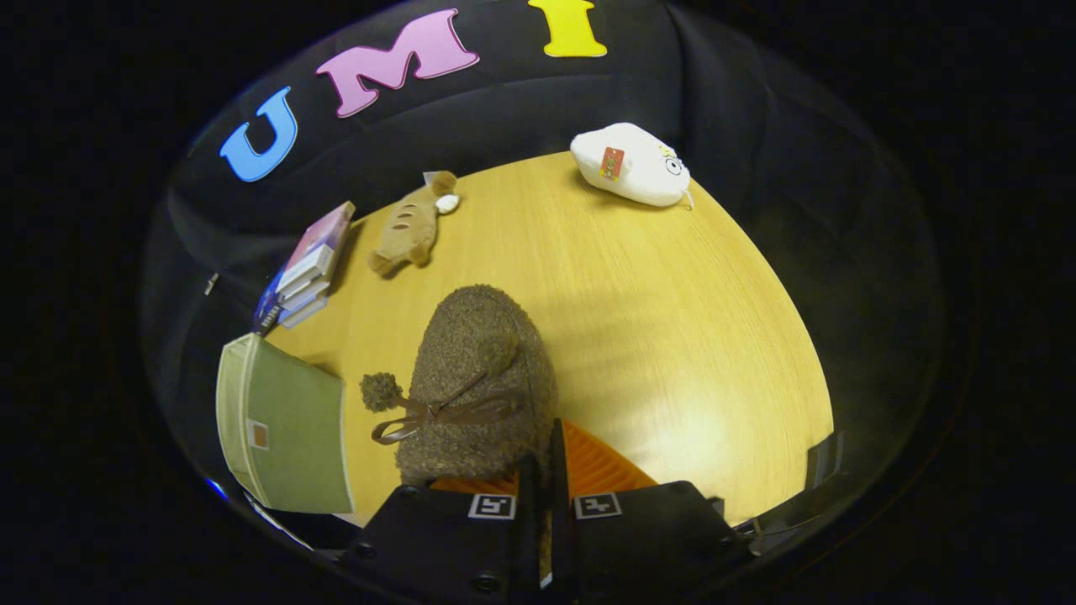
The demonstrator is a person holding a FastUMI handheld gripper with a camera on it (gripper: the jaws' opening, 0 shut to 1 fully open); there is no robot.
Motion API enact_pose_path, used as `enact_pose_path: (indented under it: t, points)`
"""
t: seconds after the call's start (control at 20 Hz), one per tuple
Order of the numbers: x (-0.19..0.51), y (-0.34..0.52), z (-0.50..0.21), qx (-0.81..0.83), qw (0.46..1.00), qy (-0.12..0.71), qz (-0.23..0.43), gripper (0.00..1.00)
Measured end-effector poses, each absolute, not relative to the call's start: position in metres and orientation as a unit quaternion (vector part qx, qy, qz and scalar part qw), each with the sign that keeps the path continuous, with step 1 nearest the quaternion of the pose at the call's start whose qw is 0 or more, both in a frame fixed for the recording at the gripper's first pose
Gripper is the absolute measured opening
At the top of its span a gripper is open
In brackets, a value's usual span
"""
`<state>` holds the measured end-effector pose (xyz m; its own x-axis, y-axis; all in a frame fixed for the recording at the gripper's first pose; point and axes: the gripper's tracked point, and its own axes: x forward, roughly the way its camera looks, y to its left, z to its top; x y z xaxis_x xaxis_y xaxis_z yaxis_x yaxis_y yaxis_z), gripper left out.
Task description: Open the storage box then place both shoes into the box .Put the left shoe in first, then the right shoe, with the right side of both shoes facing outward in a uniform manner.
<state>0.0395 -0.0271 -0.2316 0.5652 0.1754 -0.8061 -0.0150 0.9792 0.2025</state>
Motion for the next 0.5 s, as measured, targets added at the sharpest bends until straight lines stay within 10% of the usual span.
enact_pose_path:
  t: [0.5]
  points:
    - [0.006, 0.151, -0.141, 0.163, 0.883, 0.427, 0.106, 0.11]
